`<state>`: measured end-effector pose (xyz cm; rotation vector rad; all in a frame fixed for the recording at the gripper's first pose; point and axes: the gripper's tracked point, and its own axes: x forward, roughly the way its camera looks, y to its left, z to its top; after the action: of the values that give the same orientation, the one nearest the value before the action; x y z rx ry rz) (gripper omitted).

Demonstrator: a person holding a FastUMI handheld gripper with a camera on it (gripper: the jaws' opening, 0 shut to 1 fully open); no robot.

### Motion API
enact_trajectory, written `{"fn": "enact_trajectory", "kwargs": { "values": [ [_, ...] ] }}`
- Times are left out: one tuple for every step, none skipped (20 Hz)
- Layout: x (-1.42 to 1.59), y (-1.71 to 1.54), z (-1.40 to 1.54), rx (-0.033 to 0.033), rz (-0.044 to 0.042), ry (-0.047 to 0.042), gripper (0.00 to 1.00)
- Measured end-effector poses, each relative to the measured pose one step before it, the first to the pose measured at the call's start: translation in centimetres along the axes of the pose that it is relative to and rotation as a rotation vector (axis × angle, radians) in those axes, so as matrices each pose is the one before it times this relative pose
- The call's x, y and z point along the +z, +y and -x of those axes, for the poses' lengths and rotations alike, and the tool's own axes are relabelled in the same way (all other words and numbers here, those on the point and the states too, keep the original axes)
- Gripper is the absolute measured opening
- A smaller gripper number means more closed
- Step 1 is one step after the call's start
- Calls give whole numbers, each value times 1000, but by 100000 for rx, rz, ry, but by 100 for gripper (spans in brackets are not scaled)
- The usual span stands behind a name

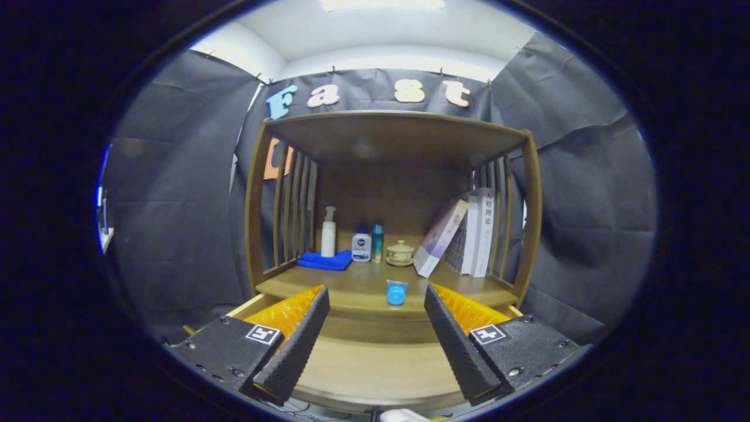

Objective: Pull open the drawer, take out the items inside it, and place them on the countertop above the cabinet.

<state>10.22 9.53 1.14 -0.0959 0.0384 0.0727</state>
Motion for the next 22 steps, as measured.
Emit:
{"fn": "enact_trajectory", "kwargs": {
  "values": [
    [-727, 65, 982, -500, -541, -748, 100],
    [-764, 10, 901, -558, -375, -1134, 100],
    [-611, -21, 921, -565, 29, -1188, 100],
    [-745, -127, 888, -1349, -257, -1067, 100],
    [-832, -242, 898, -1695, -642, -735, 100],
    [-759, -94, 875, -1285, -966, -627, 100],
    [-814, -138, 824, -852, -677, -205, 100],
    [-1055, -103, 764, -724, 608, -396, 100],
    [-548, -376, 390, -1283, 1081, -425, 100],
    [-864, -506, 429, -1761, 1727, 184, 100],
    [-1156, -230, 285, -1325, 1109, 2239, 100],
    [743, -972, 2091, 675, -298, 1762, 100],
    [-844, 364, 129, 808, -1681, 1507, 100],
    [-715, 53, -106, 303, -1935, 1317, 100],
    [-1104, 79, -230, 366, -1452, 1723, 100],
    [-1313, 85, -338, 817, -319, 2564, 100],
    [-1551, 126, -389, 58, 145, 2534, 100],
    [-1001, -323, -486, -408, 39, 2121, 100],
    [-1118, -380, -463, -603, -476, 1968, 100],
    [-675, -60, -302, -578, -864, 1612, 100],
    [-429, -226, -347, -367, -877, 901, 100],
    [-169, -113, -397, -285, -561, 433, 100]
  ]
}}
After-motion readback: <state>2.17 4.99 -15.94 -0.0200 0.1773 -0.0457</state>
